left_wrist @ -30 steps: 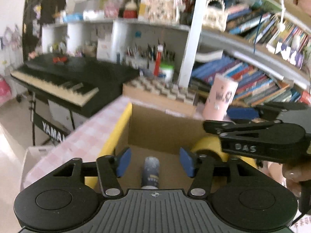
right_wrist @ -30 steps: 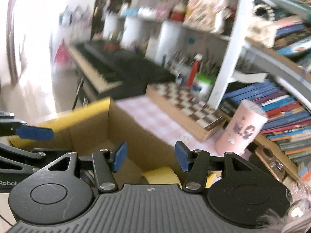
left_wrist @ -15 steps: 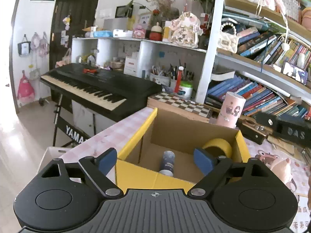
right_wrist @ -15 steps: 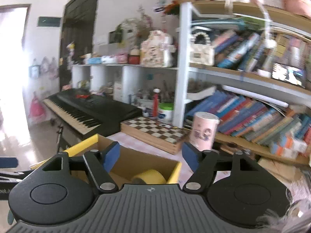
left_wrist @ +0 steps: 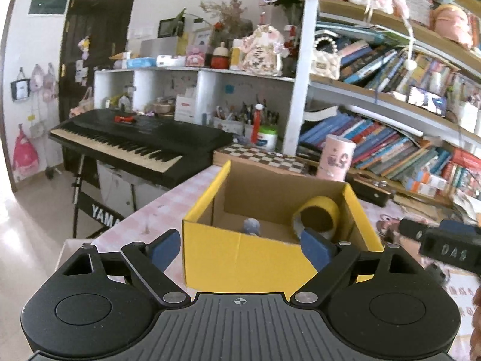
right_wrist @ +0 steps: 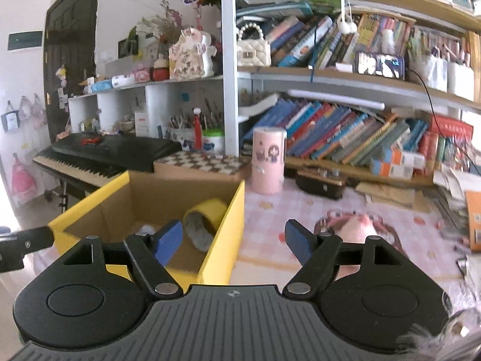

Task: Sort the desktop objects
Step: 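Withdraw both tools from the box back toward the table objects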

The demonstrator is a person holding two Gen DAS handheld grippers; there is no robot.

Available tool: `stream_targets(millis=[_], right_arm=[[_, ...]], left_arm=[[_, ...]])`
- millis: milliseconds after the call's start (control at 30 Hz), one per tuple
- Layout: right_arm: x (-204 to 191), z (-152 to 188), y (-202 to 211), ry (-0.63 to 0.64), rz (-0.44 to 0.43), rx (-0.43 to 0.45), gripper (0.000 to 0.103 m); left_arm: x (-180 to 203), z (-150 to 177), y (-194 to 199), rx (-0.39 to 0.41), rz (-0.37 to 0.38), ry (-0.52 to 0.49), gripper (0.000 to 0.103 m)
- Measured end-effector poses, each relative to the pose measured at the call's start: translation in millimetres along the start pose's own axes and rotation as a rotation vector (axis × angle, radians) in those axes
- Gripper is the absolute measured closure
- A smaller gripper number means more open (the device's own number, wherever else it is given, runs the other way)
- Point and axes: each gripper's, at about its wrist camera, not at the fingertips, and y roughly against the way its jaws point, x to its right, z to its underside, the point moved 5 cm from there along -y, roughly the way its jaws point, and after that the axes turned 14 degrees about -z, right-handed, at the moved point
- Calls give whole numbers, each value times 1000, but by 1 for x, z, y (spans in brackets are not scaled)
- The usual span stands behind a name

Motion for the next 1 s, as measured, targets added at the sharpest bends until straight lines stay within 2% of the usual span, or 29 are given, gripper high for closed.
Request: stream_targets(millis=[167, 533, 1000], right_arm=[[-22, 22, 20, -6, -9, -35, 28], [-53, 58, 54, -10, 23, -109, 26], [-71, 94, 79, -35, 45, -199, 20]], left_arm=[[-10, 14, 16, -18, 22, -18, 11], [-28, 48, 36, -121, 54, -53, 9], [-36, 77, 57, -175, 91, -96, 9]])
